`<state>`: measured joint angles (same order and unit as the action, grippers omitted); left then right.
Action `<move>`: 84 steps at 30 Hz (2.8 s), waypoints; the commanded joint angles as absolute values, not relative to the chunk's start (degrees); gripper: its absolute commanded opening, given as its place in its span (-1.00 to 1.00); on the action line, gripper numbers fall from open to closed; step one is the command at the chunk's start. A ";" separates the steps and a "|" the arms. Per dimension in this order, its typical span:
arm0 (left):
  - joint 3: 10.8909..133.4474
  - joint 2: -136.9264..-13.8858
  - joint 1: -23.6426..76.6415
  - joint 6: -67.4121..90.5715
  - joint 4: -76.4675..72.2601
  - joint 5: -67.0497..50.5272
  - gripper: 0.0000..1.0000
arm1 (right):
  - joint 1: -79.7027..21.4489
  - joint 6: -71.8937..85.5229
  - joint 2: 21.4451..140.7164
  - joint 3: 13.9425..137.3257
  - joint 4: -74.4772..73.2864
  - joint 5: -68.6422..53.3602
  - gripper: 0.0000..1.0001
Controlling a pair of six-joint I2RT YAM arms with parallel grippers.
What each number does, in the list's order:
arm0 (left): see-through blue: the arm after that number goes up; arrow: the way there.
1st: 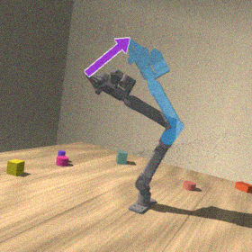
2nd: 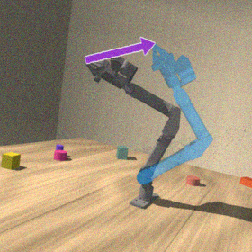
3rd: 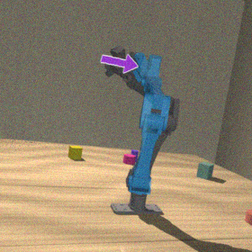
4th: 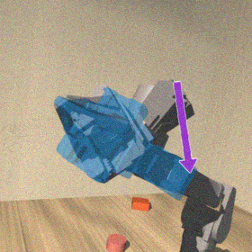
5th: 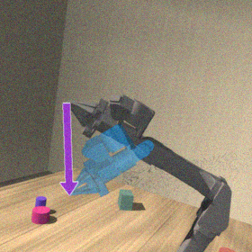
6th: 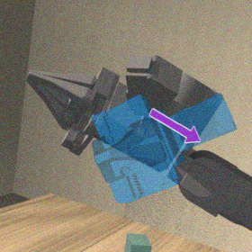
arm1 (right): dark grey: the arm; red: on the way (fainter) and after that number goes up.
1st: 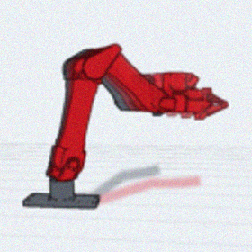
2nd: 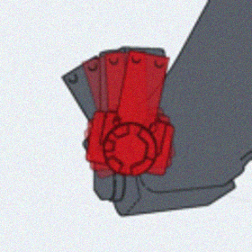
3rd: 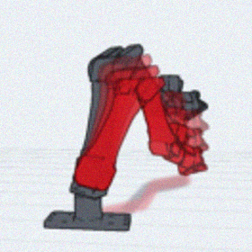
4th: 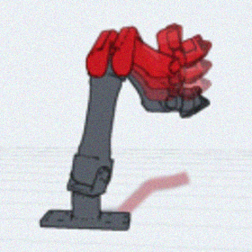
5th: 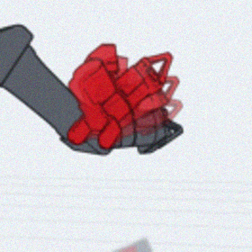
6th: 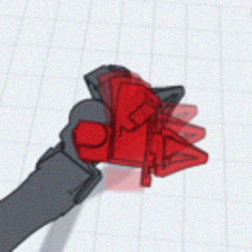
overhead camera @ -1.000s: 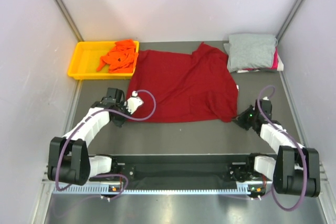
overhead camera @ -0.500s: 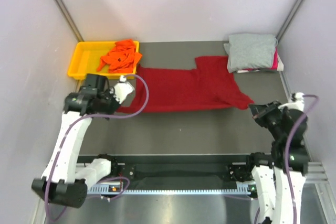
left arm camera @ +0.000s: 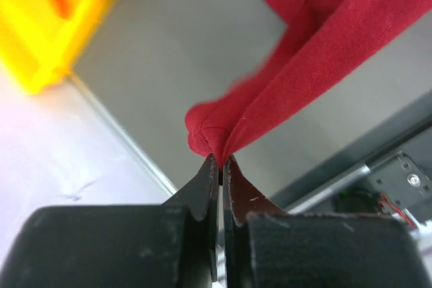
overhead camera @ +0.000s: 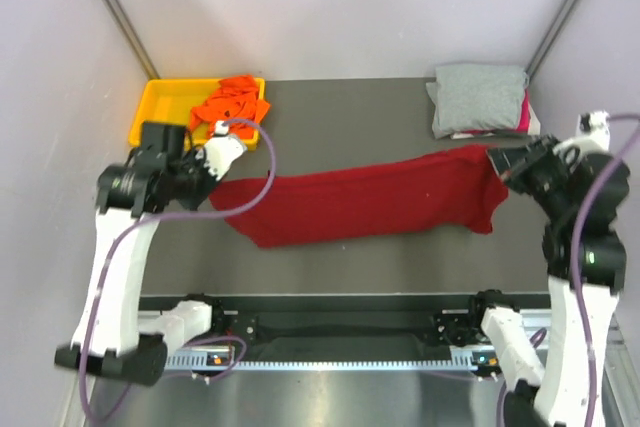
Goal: Fold and stack the t-shirts
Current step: Flatten the tshirt out, then fold the tshirt
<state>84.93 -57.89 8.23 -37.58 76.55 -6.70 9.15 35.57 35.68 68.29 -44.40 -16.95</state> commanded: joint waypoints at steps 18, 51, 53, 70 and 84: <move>131.77 -98.72 8.00 -37.35 77.52 -5.54 -1.00 | 9.76 31.92 82.80 119.54 -24.17 -21.18 -1.00; 50.80 -52.73 8.61 -43.24 60.23 -16.50 -0.55 | 9.76 41.39 11.43 26.29 -56.43 -14.16 -0.94; 50.63 -53.96 9.14 -43.24 56.19 -18.89 -0.27 | 9.67 42.53 10.55 26.02 -57.12 -9.53 -0.63; 35.07 -65.91 16.61 -51.51 29.45 -9.67 0.30 | 6.95 30.41 33.56 41.56 -48.52 -9.85 0.14; 31.99 -75.85 20.92 -49.49 22.15 -2.64 -0.33 | -18.01 35.95 58.78 34.72 -31.38 1.67 0.19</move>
<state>33.78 -73.34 20.45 -50.28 22.83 -3.29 -16.01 35.20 55.86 34.48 -37.78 -3.46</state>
